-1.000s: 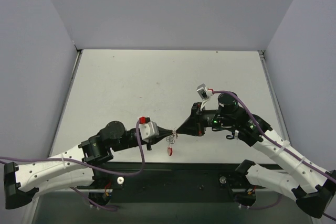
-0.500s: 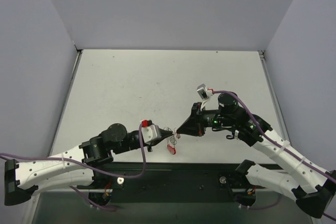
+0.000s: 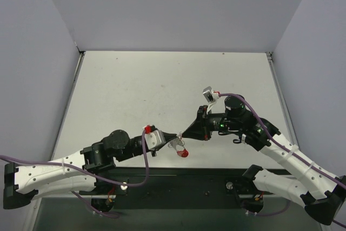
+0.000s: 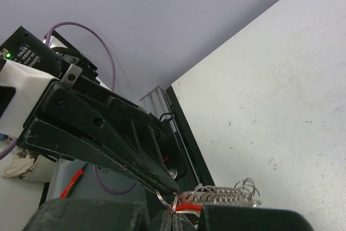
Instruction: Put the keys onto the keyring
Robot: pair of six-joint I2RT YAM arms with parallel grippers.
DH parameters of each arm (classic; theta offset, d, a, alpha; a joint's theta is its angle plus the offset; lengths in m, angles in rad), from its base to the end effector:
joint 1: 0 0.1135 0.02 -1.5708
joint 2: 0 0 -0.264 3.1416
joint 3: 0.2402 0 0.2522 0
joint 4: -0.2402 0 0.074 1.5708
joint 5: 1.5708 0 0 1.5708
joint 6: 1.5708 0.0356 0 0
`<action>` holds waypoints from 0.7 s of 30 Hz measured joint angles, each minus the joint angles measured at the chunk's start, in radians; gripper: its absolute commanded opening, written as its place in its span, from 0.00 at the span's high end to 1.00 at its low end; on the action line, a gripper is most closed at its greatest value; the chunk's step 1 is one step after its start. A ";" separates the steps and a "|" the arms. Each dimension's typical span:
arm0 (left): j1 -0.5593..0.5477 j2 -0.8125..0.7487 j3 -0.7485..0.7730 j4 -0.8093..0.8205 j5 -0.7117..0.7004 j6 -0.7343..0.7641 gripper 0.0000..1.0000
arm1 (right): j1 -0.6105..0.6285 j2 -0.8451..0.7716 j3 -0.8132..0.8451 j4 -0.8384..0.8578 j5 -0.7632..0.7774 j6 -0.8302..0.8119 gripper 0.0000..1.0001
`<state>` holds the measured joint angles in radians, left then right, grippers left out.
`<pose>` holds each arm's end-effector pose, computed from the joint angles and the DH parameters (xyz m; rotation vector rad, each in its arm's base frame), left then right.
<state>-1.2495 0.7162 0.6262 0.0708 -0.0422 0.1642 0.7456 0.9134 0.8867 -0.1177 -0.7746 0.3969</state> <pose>0.0582 -0.1701 0.3225 1.0453 1.2765 -0.8058 0.1327 0.1564 0.3616 -0.9427 1.6712 1.4672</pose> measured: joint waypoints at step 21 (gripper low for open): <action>-0.035 0.048 0.012 0.000 -0.125 0.005 1.00 | -0.005 0.000 0.000 0.001 -0.008 0.007 1.00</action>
<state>-1.2842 0.7639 0.6384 0.0708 -0.1673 0.1696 0.7403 0.9134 0.8864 -0.1169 -0.7826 0.4042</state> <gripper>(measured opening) 0.023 0.026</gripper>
